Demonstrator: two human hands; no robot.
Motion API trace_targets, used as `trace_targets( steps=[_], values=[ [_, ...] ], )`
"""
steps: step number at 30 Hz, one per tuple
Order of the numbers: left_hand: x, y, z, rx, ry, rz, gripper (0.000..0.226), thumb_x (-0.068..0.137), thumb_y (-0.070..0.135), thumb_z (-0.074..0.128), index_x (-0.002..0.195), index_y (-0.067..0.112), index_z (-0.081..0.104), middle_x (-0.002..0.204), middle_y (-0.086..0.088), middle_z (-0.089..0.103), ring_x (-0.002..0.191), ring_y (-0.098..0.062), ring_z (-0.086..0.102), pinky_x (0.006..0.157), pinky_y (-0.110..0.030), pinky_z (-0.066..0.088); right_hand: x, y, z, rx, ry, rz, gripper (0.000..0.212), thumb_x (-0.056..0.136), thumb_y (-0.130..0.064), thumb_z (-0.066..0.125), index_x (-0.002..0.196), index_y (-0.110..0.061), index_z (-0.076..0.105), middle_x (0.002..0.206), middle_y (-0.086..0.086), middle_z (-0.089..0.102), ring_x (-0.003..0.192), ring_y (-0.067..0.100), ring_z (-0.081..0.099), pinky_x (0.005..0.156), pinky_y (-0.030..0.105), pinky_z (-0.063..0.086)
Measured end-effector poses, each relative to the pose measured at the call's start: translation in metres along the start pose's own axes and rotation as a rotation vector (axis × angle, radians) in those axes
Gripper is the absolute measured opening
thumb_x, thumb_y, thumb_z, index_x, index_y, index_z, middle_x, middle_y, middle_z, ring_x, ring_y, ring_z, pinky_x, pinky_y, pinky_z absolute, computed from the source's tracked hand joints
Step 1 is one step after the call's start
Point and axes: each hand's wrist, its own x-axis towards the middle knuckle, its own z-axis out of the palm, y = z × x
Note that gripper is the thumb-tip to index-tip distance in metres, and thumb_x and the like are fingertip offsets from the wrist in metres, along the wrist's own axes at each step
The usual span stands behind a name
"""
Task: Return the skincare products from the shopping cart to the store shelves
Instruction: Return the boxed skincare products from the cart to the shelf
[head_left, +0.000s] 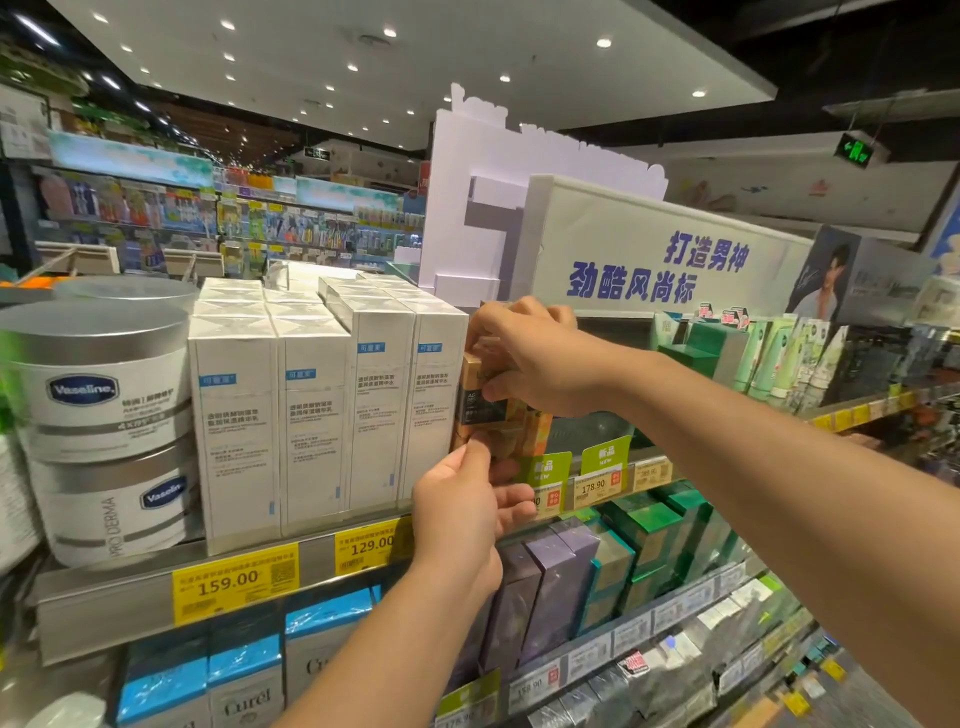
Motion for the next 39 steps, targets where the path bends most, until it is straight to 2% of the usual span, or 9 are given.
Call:
trace_targets(
  steps=[4, 7, 10, 12, 16, 19, 24, 33, 39],
  values=[
    [-0.002, 0.001, -0.002, -0.010, -0.030, -0.038, 0.016, 0.106, 0.027, 0.054, 0.102, 0.018, 0.066, 0.080, -0.009, 0.070, 0.048, -0.013, 0.061, 0.042, -0.025, 0.051, -0.003, 0.006, 0.009, -0.006, 0.078, -0.016, 0.048, 0.098, -0.029, 0.067, 0.139, -0.036, 0.044, 0.146, -0.006, 0.047, 0.143, 0.020, 0.027, 0.117, 0.047, 0.016],
    [-0.004, -0.005, -0.008, -0.012, -0.063, -0.059, 0.016, 0.105, 0.029, 0.057, 0.109, 0.016, 0.067, 0.086, -0.011, 0.071, 0.052, -0.014, 0.063, 0.044, -0.025, 0.051, -0.016, 0.013, 0.018, 0.037, 0.229, -0.025, 0.045, 0.100, -0.031, 0.064, 0.141, -0.033, 0.047, 0.149, -0.009, 0.046, 0.144, 0.016, 0.027, 0.118, 0.045, 0.018],
    [-0.005, -0.011, -0.010, 0.003, -0.104, -0.067, 0.018, 0.105, 0.027, 0.057, 0.107, 0.015, 0.069, 0.080, -0.007, 0.070, 0.056, -0.015, 0.062, 0.044, -0.024, 0.051, -0.031, 0.019, 0.027, 0.032, 0.415, -0.043, 0.039, 0.100, -0.029, 0.063, 0.138, -0.031, 0.053, 0.147, -0.010, 0.048, 0.142, 0.017, 0.028, 0.119, 0.047, 0.020],
    [-0.004, -0.012, -0.009, 0.020, -0.112, -0.072, 0.018, 0.105, 0.028, 0.057, 0.107, 0.015, 0.070, 0.076, -0.005, 0.070, 0.058, -0.014, 0.062, 0.045, -0.024, 0.052, -0.038, 0.022, 0.030, -0.045, 0.459, -0.005, 0.041, 0.099, -0.033, 0.066, 0.138, -0.033, 0.054, 0.147, -0.009, 0.047, 0.142, 0.019, 0.027, 0.118, 0.047, 0.018],
    [0.002, -0.008, -0.003, 0.031, -0.092, -0.067, 0.015, 0.105, 0.031, 0.057, 0.108, 0.017, 0.063, 0.089, -0.009, 0.067, 0.059, -0.013, 0.061, 0.043, -0.021, 0.050, -0.042, 0.026, 0.037, -0.290, 0.453, 0.051, 0.070, 0.088, -0.047, 0.076, 0.148, -0.033, 0.043, 0.154, -0.005, 0.039, 0.144, 0.024, 0.020, 0.114, 0.045, 0.011],
    [0.003, -0.005, 0.000, 0.043, -0.065, -0.052, 0.023, 0.106, 0.037, 0.054, 0.105, 0.016, 0.065, 0.083, -0.005, 0.065, 0.052, -0.009, 0.057, 0.041, -0.019, 0.048, -0.041, 0.027, 0.045, -0.372, 0.436, 0.059, 0.086, 0.082, -0.053, 0.080, 0.154, -0.032, 0.039, 0.158, -0.001, 0.037, 0.147, 0.030, 0.019, 0.115, 0.051, 0.011],
    [0.004, -0.007, -0.003, 0.062, -0.039, -0.059, 0.031, 0.104, 0.045, 0.053, 0.104, 0.018, 0.069, 0.074, -0.001, 0.061, 0.044, -0.005, 0.051, 0.039, -0.018, 0.044, -0.038, 0.028, 0.052, -0.429, 0.466, 0.067, 0.082, 0.082, -0.053, 0.080, 0.152, -0.034, 0.041, 0.161, 0.003, 0.032, 0.148, 0.033, 0.014, 0.116, 0.052, 0.006],
    [0.004, 0.000, -0.003, 0.056, -0.039, -0.126, 0.031, 0.102, 0.049, 0.054, 0.100, 0.021, 0.068, 0.078, -0.001, 0.065, 0.049, -0.007, 0.052, 0.039, -0.017, 0.042, -0.032, 0.028, 0.060, -0.457, 0.490, 0.063, 0.080, 0.085, -0.048, 0.079, 0.153, -0.030, 0.041, 0.162, 0.006, 0.031, 0.147, 0.033, 0.012, 0.118, 0.053, 0.006],
    [0.000, 0.002, -0.004, -0.011, -0.065, -0.166, 0.031, 0.102, 0.048, 0.055, 0.103, 0.020, 0.070, 0.072, 0.001, 0.062, 0.049, -0.007, 0.052, 0.041, -0.018, 0.045, -0.036, 0.027, 0.065, -0.453, 0.500, 0.086, 0.083, 0.086, -0.051, 0.077, 0.156, -0.029, 0.037, 0.162, 0.007, 0.029, 0.145, 0.032, 0.013, 0.118, 0.051, 0.006]
  ],
)
